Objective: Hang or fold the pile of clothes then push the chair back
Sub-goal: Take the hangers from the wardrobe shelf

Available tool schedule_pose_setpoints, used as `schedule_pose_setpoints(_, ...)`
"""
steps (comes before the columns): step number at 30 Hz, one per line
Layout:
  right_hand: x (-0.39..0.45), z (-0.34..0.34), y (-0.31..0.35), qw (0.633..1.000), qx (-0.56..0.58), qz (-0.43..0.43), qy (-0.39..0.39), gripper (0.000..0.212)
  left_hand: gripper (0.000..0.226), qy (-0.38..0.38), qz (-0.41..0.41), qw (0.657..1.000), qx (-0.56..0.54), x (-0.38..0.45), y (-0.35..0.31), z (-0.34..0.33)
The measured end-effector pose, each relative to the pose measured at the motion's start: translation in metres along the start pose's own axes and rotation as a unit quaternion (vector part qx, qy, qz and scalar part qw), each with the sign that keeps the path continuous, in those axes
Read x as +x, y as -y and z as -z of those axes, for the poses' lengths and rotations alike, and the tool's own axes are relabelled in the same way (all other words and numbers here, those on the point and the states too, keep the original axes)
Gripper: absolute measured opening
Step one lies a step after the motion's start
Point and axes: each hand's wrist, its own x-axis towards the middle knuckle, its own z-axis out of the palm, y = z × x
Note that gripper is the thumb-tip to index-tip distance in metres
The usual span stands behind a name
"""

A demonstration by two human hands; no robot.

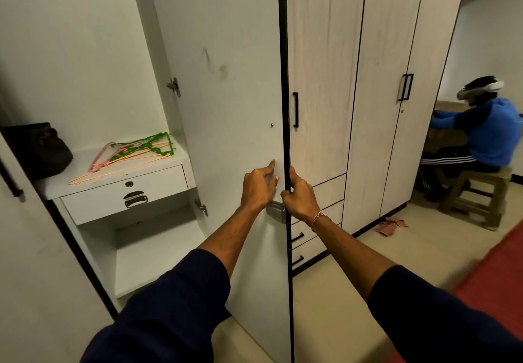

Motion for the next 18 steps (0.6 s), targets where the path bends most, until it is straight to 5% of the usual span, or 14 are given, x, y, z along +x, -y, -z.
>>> schedule_pose_setpoints(6, -0.011, -0.037, 0.023, 0.965, -0.04, 0.148, -0.211, 0.057, 0.048, 0.054, -0.021, 0.998, -0.001, -0.002, 0.02, 0.02)
schedule_pose_setpoints(18, -0.004, -0.171, 0.104, 0.987, -0.076, 0.144, -0.012, 0.042, 0.044, -0.065, 0.071, 0.995, 0.006, -0.022, 0.125, 0.165)
